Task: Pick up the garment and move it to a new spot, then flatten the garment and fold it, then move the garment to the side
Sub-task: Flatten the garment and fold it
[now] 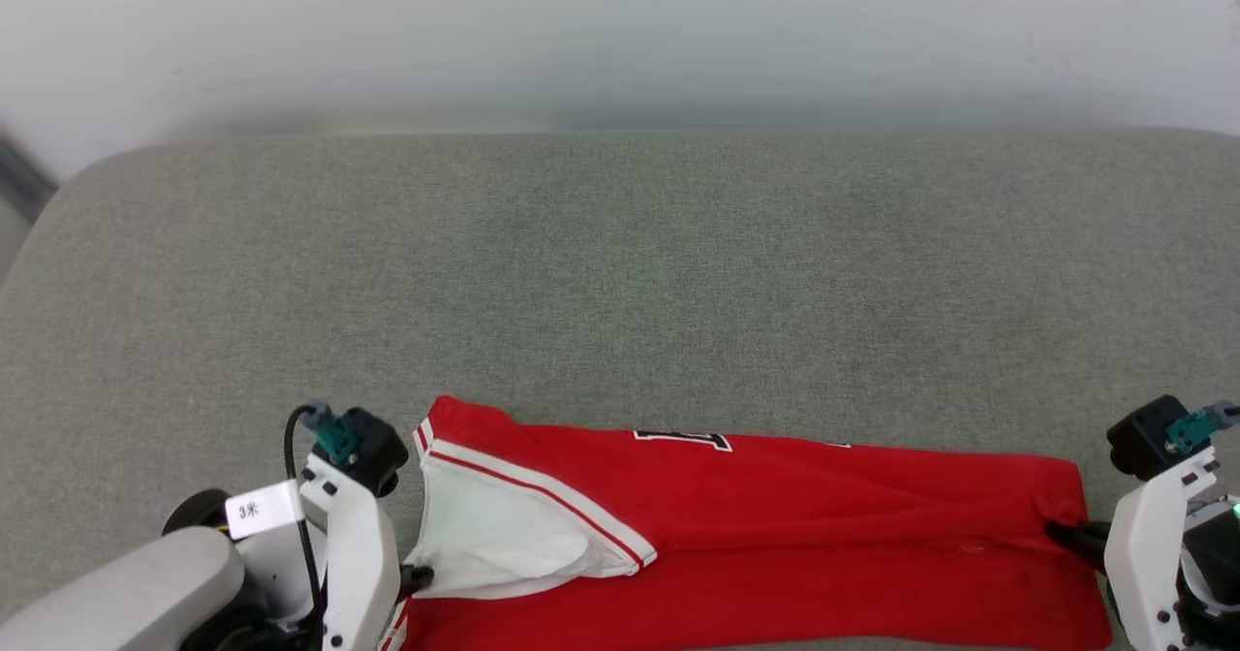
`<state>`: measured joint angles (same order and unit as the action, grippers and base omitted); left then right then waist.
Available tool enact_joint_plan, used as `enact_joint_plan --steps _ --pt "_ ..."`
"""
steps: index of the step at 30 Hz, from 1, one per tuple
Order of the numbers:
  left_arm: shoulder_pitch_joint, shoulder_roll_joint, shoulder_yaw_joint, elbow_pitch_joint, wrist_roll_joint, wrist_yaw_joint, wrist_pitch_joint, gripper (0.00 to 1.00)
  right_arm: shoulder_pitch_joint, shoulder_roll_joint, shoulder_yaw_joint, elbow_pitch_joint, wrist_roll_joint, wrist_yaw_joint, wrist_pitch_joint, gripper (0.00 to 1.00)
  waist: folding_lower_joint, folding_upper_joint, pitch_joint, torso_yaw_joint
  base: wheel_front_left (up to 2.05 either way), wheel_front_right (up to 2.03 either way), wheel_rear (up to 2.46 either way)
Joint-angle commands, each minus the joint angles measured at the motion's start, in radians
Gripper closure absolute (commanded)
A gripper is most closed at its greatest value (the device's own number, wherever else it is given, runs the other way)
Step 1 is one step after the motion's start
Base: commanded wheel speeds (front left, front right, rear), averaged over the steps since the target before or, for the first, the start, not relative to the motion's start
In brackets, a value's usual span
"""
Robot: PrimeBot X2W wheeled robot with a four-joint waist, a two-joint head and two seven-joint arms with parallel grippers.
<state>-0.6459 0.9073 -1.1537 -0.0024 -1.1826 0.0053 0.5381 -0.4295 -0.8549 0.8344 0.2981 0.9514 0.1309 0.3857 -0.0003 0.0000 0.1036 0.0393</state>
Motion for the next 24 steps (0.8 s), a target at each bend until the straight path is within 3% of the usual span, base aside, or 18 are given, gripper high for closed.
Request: enact_joint_plan --steps 1,6,7,9,17,21,22,24 --pt "0.023 0.004 -0.002 0.004 -0.005 0.006 -0.012 1.0 0.021 0.007 -0.002 0.007 0.0 0.0 -0.009 1.0 0.0003 0.0 0.008 -0.001 0.0 0.0 0.0" --pt "0.074 -0.024 -0.018 0.045 -0.004 0.012 -0.058 1.0 0.052 0.042 -0.004 0.047 -0.009 0.0 -0.043 1.0 0.0003 0.0 0.027 -0.005 0.0 0.0 0.0" --pt "0.081 -0.028 -0.016 0.053 -0.005 0.012 -0.07 0.91 0.055 0.051 -0.007 0.054 -0.005 0.0 -0.049 1.0 0.0003 0.0 0.028 -0.006 0.0 0.0 0.0" --pt "0.089 -0.032 -0.011 0.065 0.004 0.014 -0.098 0.0 0.056 0.063 -0.018 0.059 -0.007 0.0 -0.073 0.0 0.0003 0.0 0.026 -0.009 0.0 0.0 0.0" --pt "0.108 -0.029 0.031 0.027 0.107 0.095 -0.294 0.0 0.063 0.011 -0.092 -0.018 0.017 0.0 -0.174 0.0 0.0003 0.0 -0.006 -0.012 0.0 0.0 0.0" --pt "0.133 -0.046 0.068 0.014 0.14 0.164 -0.41 0.0 0.077 -0.014 -0.161 -0.047 0.035 0.0 -0.213 0.0 0.0003 0.0 -0.018 -0.01 0.0 0.0 0.0" --pt "0.148 -0.057 0.102 0.022 0.167 0.219 -0.513 0.0 0.1 -0.013 -0.219 -0.038 0.041 0.0 -0.234 0.0 0.0003 0.0 -0.02 -0.006 0.0 0.0 0.0" --pt "0.161 -0.071 0.12 0.032 0.188 0.255 -0.582 0.0 0.119 -0.006 -0.258 -0.018 0.04 0.0 -0.244 0.0 0.0003 0.0 -0.019 -0.003 0.0 0.0 0.0"
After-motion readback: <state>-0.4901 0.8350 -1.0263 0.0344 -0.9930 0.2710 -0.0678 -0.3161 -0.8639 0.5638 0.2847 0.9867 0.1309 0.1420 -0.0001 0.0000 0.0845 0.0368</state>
